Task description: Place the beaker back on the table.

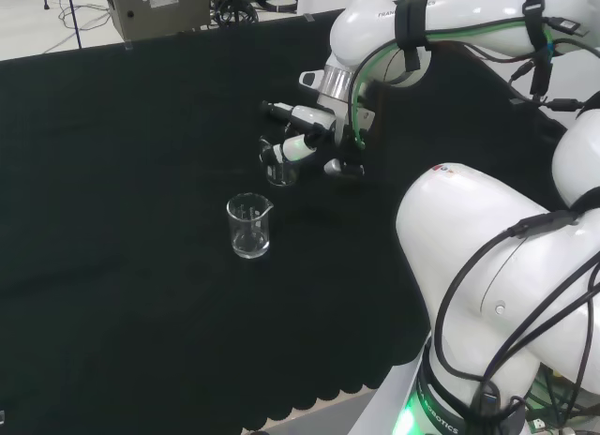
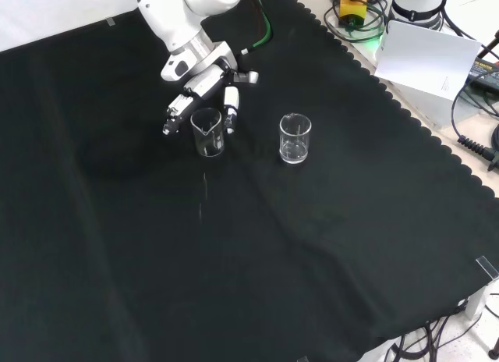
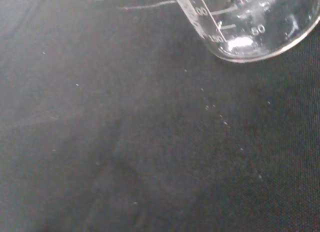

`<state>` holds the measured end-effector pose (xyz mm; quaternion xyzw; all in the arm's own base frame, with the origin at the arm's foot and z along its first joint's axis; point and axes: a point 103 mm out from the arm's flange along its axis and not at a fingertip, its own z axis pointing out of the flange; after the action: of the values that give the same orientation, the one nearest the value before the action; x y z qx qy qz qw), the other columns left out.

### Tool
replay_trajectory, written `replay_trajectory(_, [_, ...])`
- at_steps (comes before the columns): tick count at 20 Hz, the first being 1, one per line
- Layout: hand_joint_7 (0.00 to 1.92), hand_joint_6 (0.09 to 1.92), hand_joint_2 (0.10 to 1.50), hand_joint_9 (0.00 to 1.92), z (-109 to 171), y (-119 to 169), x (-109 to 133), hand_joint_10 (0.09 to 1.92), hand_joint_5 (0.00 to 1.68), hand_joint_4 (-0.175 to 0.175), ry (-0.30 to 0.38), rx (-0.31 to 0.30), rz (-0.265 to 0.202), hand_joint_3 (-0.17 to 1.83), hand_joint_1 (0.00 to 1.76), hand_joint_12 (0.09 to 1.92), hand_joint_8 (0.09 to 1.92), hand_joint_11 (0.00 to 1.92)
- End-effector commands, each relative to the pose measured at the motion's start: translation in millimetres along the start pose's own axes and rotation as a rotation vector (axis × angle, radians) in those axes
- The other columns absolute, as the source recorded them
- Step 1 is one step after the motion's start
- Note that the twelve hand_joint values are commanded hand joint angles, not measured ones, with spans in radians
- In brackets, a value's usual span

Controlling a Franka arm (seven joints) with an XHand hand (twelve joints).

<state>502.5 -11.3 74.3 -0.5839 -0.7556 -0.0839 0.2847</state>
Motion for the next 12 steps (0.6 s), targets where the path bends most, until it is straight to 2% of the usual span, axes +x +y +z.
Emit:
replay_trajectory(1, [0.00,0.09,0.91,0.15,-26,-19,20,0.09,0.04,0.006,-0.064,-0.048,-0.010,-0.17,0.65,1.18,0.09,0.00])
replay_trajectory(12, [0.11,0.09,0.91,0.28,-76,-82,61,0.09,0.10,-0.008,-0.160,-0.091,0.018,-0.17,0.65,1.22,0.09,0.00])
